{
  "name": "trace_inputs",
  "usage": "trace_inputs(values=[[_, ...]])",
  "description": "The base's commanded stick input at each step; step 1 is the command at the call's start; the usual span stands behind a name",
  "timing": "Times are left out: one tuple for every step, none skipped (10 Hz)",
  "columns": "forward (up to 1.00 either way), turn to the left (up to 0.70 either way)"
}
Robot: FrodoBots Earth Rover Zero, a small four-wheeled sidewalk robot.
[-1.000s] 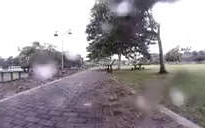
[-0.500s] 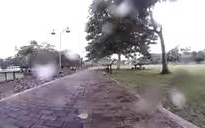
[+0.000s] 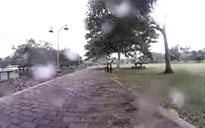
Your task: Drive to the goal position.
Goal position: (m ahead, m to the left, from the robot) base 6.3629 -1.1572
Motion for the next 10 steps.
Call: trace_inputs(values=[[0.7,0.0],[0.7,0.0],[0.7,0.2],[0.7,0.32],[0.7,0.11],[0.7,0.01],[0.7,0.0],[0.7,0.0],[0.7,0.0],[0.7,0.0]])
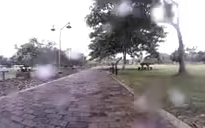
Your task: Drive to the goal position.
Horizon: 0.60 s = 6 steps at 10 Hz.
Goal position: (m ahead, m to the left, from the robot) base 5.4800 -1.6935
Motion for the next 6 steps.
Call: trace_inputs(values=[[0.7,0.0],[0.7,0.0],[0.7,0.0],[0.7,0.0],[0.7,0.0],[0.7,0.0]])
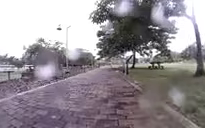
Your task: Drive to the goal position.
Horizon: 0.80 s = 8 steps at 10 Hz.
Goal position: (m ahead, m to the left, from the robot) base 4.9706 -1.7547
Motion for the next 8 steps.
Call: trace_inputs(values=[[0.7,0.0],[0.7,0.0],[0.7,0.0],[0.7,0.0],[0.7,0.0],[0.7,0.0],[0.7,0.0],[0.7,0.0]])
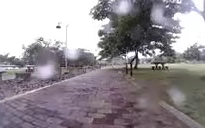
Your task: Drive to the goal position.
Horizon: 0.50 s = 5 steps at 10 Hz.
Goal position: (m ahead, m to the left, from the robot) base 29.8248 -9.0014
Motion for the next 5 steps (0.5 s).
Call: trace_inputs(values=[[0.7,0.0],[0.7,0.0],[0.7,0.0],[0.7,0.0],[0.7,0.0]])
